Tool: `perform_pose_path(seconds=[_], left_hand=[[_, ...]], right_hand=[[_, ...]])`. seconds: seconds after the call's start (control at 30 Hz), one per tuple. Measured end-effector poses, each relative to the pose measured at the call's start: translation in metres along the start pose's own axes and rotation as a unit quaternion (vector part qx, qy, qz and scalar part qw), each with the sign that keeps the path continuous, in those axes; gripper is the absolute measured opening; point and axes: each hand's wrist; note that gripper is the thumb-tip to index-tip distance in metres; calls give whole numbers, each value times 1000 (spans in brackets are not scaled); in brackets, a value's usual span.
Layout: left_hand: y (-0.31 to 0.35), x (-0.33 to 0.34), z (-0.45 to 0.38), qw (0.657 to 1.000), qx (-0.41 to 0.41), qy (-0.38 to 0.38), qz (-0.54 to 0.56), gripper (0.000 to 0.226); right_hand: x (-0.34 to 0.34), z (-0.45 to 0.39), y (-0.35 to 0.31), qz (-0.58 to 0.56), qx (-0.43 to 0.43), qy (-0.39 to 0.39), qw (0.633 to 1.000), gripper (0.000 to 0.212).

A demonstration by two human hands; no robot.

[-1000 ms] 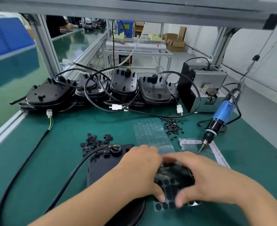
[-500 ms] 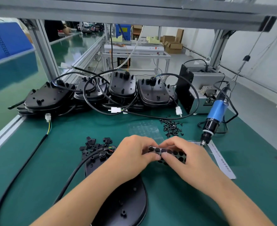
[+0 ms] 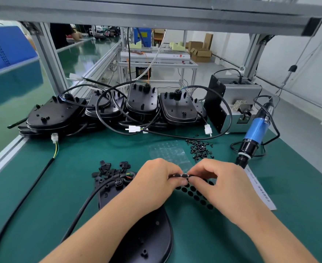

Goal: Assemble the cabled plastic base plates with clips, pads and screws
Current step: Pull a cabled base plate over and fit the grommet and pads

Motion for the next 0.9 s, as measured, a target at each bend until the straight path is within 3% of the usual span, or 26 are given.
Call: perform_pose_path(seconds=[0.37, 0.57, 0.9], left_hand=[[6, -2, 1, 1000, -7, -12, -16, 15], [7, -2, 2, 1000, 0, -10, -28, 16], [6, -1, 3, 1000, -1, -9, -24, 16]], right_hand=[[-1, -1, -2, -18, 31, -9, 999, 22], [-8, -6, -4, 4, 33, -59, 998, 8], [-10, -11, -4, 11, 38, -78, 996, 11]])
Point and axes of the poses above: each hand's wrist, its own z-axis away from the middle knuckle, its own x-axis out of the palm, y = z × x, and after that the axes turned 10 degrees about -z, right-handed
